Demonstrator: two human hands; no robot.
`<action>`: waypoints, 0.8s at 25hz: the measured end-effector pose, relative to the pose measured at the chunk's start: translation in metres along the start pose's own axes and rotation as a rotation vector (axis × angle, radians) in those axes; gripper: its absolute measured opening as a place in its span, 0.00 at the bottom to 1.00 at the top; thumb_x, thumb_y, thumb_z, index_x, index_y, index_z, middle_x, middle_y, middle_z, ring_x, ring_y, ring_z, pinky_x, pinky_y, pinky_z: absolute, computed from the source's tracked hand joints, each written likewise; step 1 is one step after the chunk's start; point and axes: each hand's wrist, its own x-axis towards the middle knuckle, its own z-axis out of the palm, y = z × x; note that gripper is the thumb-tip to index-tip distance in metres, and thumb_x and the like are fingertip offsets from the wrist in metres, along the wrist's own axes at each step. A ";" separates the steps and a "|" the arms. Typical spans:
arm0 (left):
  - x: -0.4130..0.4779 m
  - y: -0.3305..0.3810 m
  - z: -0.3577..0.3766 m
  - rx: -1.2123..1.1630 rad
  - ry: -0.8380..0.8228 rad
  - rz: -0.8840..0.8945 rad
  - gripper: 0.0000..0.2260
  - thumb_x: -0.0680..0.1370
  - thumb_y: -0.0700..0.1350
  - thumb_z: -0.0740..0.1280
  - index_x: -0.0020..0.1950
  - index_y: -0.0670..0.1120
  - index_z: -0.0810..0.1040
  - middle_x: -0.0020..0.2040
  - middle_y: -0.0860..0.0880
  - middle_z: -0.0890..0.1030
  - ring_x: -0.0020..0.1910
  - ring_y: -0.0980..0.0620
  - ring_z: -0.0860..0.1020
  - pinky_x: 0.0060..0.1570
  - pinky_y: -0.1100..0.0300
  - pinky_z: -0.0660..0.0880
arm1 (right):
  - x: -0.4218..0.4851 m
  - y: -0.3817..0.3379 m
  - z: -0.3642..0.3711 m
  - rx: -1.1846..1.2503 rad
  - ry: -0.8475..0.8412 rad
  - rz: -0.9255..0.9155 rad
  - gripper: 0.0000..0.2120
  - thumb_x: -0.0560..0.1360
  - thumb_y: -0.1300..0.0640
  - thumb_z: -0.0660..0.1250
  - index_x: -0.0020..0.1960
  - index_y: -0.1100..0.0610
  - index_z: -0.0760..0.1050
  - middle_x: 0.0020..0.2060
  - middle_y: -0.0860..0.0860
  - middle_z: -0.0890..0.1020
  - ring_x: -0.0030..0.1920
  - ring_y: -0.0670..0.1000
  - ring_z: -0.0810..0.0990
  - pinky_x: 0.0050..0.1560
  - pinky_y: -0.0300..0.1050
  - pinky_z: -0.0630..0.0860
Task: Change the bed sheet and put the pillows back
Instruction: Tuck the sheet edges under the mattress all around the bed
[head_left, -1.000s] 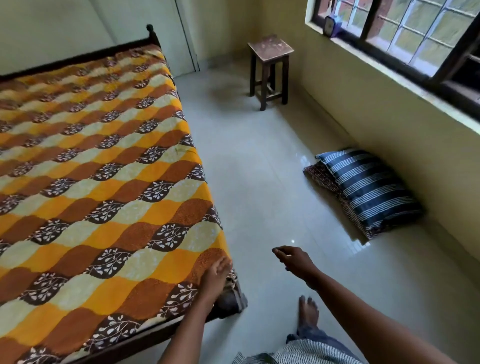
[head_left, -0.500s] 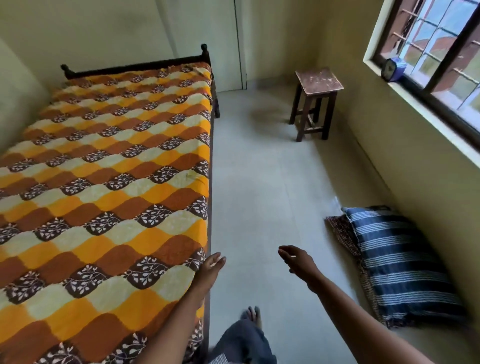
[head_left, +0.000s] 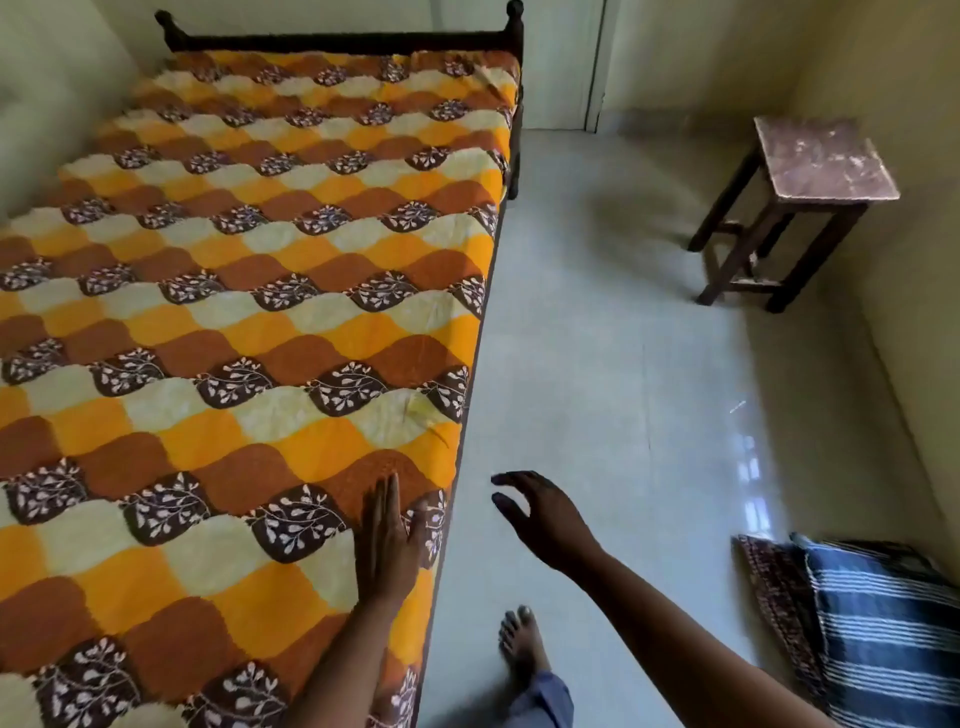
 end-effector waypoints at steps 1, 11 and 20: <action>0.024 -0.012 0.014 0.124 -0.001 -0.001 0.38 0.75 0.67 0.35 0.75 0.45 0.58 0.76 0.46 0.55 0.75 0.44 0.54 0.72 0.46 0.56 | 0.029 -0.002 0.009 -0.075 -0.041 -0.072 0.18 0.80 0.48 0.57 0.67 0.50 0.70 0.68 0.49 0.71 0.68 0.49 0.68 0.65 0.41 0.66; 0.053 -0.074 0.090 0.424 0.103 -0.108 0.28 0.76 0.55 0.52 0.70 0.40 0.67 0.72 0.42 0.66 0.73 0.44 0.60 0.71 0.45 0.55 | 0.238 -0.011 0.205 -0.562 -0.065 -0.509 0.29 0.78 0.41 0.40 0.75 0.51 0.55 0.75 0.50 0.57 0.76 0.52 0.51 0.73 0.54 0.37; 0.053 -0.075 0.086 0.454 0.123 -0.152 0.30 0.76 0.57 0.49 0.74 0.43 0.62 0.75 0.45 0.61 0.74 0.45 0.58 0.70 0.43 0.57 | 0.280 0.017 0.168 -0.293 0.354 0.002 0.31 0.76 0.41 0.47 0.76 0.52 0.50 0.76 0.51 0.52 0.76 0.53 0.48 0.74 0.56 0.43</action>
